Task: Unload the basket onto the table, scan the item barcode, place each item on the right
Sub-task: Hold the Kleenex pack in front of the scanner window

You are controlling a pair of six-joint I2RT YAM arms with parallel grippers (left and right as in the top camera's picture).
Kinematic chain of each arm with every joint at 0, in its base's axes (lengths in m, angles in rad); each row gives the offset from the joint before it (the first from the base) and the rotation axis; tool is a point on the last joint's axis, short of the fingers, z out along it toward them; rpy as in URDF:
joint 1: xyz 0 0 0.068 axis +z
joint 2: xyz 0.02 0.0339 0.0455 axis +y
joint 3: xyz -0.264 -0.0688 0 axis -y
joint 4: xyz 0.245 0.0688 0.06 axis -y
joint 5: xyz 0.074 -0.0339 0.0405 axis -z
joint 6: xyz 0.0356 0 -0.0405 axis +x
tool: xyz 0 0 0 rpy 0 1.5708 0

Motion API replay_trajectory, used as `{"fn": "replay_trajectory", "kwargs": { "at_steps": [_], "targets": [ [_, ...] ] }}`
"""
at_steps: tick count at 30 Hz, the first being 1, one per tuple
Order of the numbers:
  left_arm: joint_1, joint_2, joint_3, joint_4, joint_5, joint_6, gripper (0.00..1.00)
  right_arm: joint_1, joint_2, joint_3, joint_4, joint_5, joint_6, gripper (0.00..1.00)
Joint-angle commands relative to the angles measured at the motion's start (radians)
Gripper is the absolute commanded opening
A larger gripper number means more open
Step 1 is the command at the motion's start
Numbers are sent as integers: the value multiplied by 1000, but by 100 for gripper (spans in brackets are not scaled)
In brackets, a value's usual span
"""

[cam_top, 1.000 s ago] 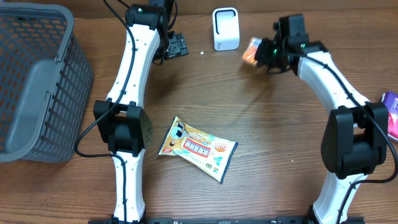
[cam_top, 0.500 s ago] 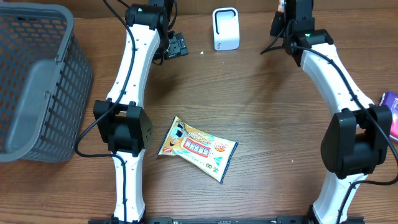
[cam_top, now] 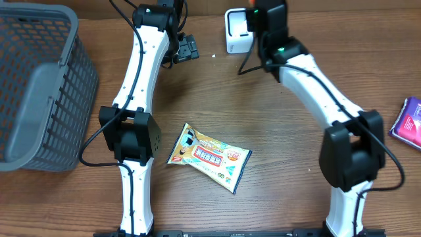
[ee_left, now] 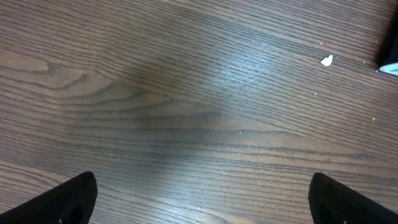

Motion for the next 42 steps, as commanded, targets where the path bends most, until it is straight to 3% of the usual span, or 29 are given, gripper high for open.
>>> {"fn": "replay_trajectory", "kwargs": {
  "at_steps": [1,8,13,22,31,38,42],
  "targets": [
    [3,8,-5,1,-2,-18,100,3,78,14,18,39,-185,4],
    [3,8,-5,1,-2,-18,100,7,131,14,78,38,-606,4],
    [3,8,-5,1,-2,-18,100,10,132,14,71,0,-717,4],
    [3,8,-5,1,-2,-18,100,10,135,14,56,-181,-716,4],
    [3,8,-5,1,-2,-18,100,-9,137,14,60,-86,-646,4],
    [3,8,-5,1,-2,-18,100,-63,123,15,78,77,-362,4],
    [3,8,-5,1,-2,-18,100,-128,71,15,-7,104,-183,4]
  ]
}}
